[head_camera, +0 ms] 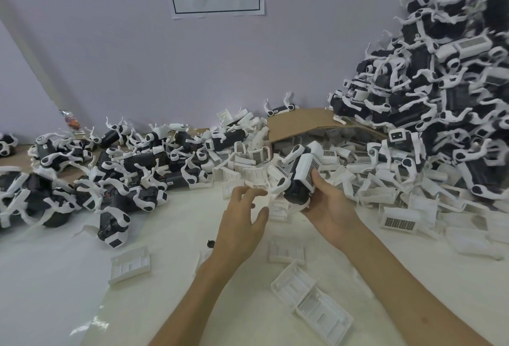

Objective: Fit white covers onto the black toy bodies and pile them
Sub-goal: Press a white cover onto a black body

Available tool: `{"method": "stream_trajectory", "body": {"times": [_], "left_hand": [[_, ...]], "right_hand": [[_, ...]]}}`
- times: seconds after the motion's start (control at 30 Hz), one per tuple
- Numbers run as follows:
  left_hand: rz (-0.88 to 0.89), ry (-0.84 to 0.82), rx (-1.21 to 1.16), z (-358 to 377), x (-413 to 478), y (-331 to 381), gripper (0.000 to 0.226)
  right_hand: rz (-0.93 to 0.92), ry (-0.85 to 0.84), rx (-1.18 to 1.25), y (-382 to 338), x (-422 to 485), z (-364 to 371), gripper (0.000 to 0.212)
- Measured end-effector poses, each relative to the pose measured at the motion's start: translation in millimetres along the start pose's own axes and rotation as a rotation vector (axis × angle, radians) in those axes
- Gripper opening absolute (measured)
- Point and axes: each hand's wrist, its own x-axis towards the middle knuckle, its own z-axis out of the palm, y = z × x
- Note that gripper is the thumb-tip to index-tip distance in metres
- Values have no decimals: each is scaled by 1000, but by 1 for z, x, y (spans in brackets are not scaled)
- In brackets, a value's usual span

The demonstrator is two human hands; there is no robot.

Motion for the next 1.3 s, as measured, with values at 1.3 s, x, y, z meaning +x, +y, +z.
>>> {"method": "stream_trajectory", "body": {"times": [1.3], "left_hand": [[93,-98,-45,-1,-6,14,31]], "right_hand": [[-91,20,-574,20,-6,9,38]]}}
